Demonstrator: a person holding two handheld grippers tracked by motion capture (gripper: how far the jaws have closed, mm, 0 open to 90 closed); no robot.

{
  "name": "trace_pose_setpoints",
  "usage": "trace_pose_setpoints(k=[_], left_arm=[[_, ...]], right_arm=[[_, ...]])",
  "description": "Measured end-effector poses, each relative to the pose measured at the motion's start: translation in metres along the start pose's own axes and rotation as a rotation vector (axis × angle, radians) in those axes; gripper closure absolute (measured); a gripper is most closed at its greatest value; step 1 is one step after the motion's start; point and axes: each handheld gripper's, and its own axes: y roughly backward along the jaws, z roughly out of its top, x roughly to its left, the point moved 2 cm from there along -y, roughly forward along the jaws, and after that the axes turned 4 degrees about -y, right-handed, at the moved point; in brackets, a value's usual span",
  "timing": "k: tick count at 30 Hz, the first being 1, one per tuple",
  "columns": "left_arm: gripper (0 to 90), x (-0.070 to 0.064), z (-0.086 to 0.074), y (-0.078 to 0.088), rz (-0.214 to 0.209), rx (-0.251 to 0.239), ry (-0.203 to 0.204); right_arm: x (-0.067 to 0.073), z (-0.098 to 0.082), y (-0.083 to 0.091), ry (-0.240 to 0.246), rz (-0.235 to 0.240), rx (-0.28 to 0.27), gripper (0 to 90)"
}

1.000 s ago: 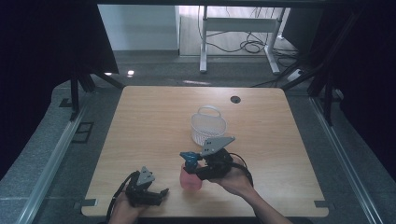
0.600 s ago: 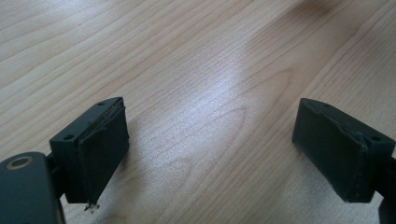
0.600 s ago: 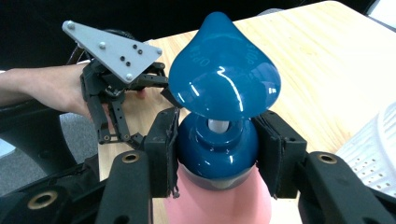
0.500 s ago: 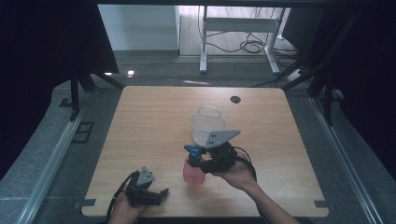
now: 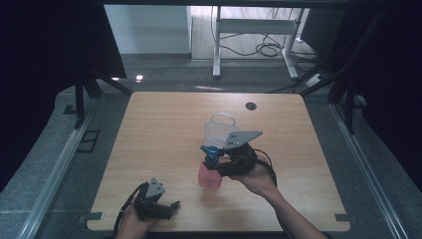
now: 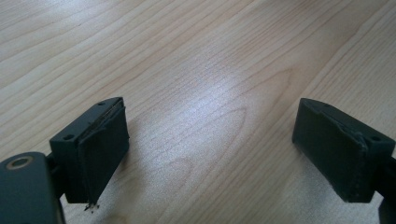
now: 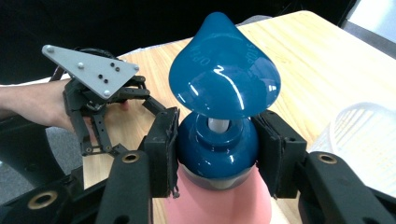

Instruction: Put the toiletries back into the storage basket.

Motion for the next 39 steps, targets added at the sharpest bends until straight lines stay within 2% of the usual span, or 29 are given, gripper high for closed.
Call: trace_pose_setpoints(k=[30,39], left_arm=[[10.4,0.001,0.0,0.0,-0.001,0.006,-0.008],[10.4,0.001,0.0,0.0,-0.001,0.005,-0.008]], right_arm=[[-0.038,0.018,0.021,-0.032,-0.079,-0.021,52.7],[-0.047,0.025,0.025,-0.046,-0.089,-0.028,52.7]])
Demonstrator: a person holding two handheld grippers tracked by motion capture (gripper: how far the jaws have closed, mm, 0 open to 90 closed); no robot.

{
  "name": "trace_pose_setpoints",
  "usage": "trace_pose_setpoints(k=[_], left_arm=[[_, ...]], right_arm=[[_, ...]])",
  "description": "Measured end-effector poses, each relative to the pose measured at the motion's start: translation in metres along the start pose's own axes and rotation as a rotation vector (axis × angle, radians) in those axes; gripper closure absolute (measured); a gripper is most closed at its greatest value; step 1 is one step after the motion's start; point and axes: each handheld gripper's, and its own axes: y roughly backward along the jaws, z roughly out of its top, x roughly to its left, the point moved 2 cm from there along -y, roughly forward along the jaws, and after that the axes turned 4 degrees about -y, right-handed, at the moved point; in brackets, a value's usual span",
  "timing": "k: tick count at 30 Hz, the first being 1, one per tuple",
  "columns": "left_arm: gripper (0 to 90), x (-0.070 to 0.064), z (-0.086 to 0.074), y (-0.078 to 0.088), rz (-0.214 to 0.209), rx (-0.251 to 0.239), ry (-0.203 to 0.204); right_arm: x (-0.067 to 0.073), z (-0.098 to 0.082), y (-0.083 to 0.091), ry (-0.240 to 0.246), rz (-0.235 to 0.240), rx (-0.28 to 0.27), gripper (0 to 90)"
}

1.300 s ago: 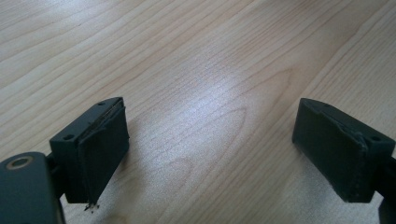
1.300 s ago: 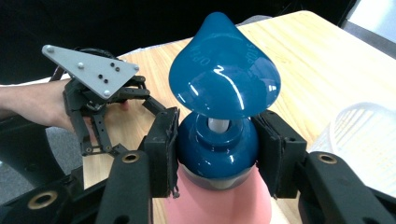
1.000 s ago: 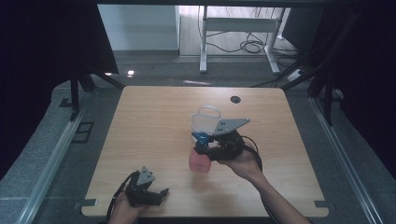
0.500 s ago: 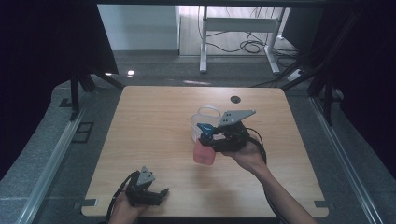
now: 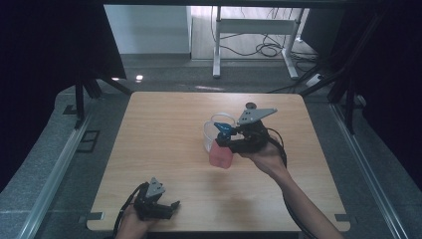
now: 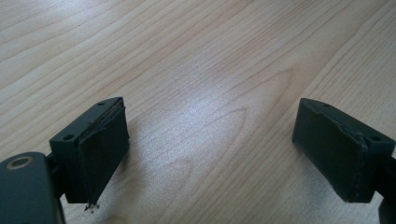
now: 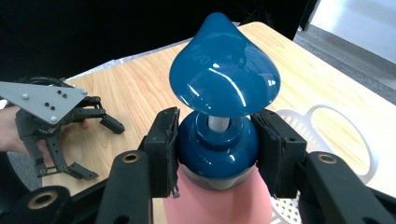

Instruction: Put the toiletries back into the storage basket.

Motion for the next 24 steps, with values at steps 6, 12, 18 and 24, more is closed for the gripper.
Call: trace_pose_setpoints(k=[6,12,18,24], left_arm=[[10.4,0.0,0.0,0.0,0.0,0.0,0.0],[10.4,0.0,0.0,0.0,-0.001,0.0,0.0],[10.4,0.0,0.0,0.0,-0.001,0.0,0.003],[10.4,0.0,0.0,0.0,-0.001,0.0,0.001]], right_arm=[[-0.003,0.006,0.001,0.002,-0.01,-0.003,52.7],[-0.007,0.012,0.003,-0.004,-0.018,-0.01,52.7],[-0.012,0.017,0.004,-0.014,-0.031,-0.02,52.7],[-0.02,0.023,0.005,-0.017,-0.057,-0.022,52.7]])
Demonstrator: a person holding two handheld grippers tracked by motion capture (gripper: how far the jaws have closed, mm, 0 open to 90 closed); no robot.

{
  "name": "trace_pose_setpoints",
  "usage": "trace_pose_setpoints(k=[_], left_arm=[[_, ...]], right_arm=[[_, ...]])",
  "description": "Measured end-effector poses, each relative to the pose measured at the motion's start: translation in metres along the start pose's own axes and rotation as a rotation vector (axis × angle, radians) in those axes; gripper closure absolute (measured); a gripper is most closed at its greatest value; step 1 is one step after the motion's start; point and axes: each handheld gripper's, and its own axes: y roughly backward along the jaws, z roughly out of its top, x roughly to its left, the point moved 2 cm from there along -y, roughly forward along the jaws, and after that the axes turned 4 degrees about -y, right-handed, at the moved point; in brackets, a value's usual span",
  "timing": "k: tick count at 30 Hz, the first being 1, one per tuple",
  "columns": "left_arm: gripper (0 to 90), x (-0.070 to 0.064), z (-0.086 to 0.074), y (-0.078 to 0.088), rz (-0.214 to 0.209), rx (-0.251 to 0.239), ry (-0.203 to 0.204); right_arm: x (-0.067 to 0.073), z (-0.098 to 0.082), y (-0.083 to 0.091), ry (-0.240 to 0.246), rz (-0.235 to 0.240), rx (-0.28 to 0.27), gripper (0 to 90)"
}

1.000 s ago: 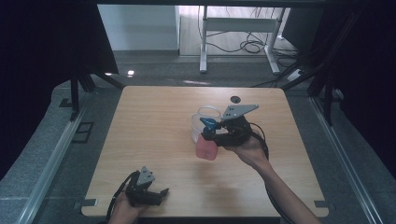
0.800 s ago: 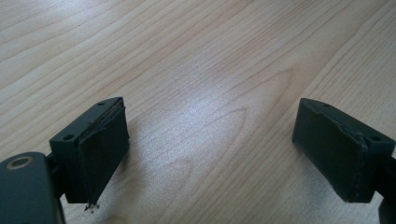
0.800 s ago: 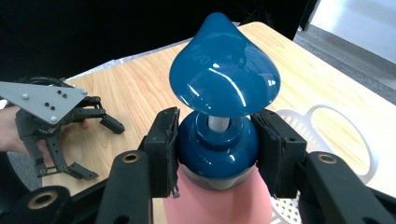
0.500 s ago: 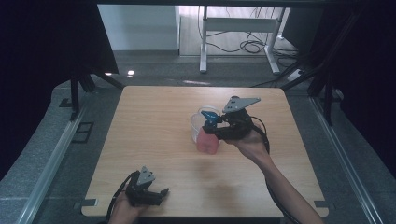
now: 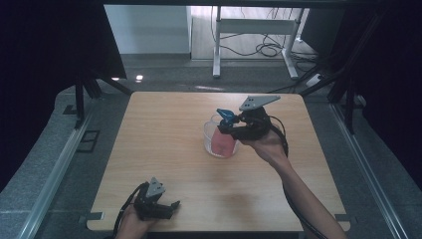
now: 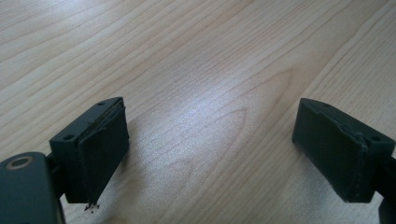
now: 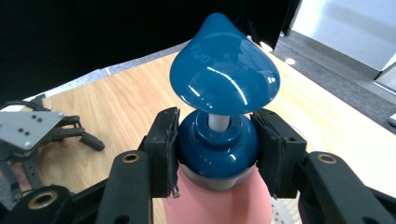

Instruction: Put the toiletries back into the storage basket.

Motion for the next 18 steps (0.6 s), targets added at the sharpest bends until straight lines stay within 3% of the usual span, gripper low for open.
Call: trace_pose_setpoints(k=[18], left_arm=[[10.4,0.0,0.0,0.0,-0.001,-0.001,0.0]], right_arm=[[-0.023,0.014,-0.009,-0.015,-0.067,-0.015,52.7]])
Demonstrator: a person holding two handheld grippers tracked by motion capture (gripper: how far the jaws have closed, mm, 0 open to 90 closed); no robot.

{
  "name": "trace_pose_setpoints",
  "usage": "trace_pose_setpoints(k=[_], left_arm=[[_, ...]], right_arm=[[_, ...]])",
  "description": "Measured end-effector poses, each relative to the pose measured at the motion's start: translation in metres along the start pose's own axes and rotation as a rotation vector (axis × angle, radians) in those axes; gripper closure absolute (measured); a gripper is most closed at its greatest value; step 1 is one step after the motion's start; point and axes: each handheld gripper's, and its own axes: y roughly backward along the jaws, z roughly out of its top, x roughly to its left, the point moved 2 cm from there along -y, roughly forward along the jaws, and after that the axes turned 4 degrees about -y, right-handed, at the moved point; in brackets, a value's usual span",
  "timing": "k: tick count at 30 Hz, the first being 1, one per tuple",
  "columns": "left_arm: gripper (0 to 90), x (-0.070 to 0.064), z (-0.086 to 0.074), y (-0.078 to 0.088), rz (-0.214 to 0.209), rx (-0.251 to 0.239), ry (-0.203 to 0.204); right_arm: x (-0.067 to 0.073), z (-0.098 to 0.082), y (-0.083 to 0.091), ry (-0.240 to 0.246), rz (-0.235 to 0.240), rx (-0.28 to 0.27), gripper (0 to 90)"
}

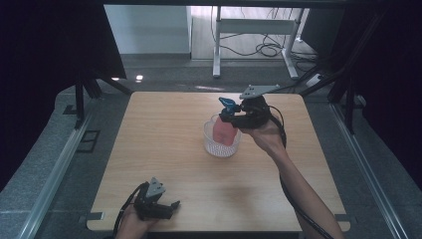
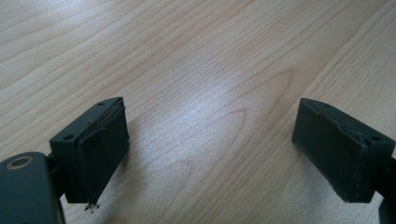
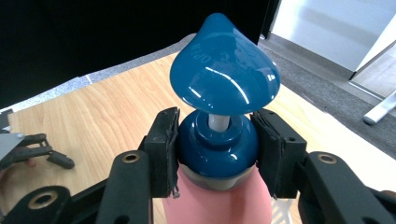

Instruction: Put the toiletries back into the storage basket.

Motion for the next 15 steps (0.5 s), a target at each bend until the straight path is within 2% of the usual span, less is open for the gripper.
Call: trace_pose_setpoints(k=[15], left_arm=[[10.4,0.0,0.0,0.0,-0.001,-0.002,0.002]], right_arm=[[-0.017,-0.003,-0.014,-0.013,-0.044,-0.003,52.8]])
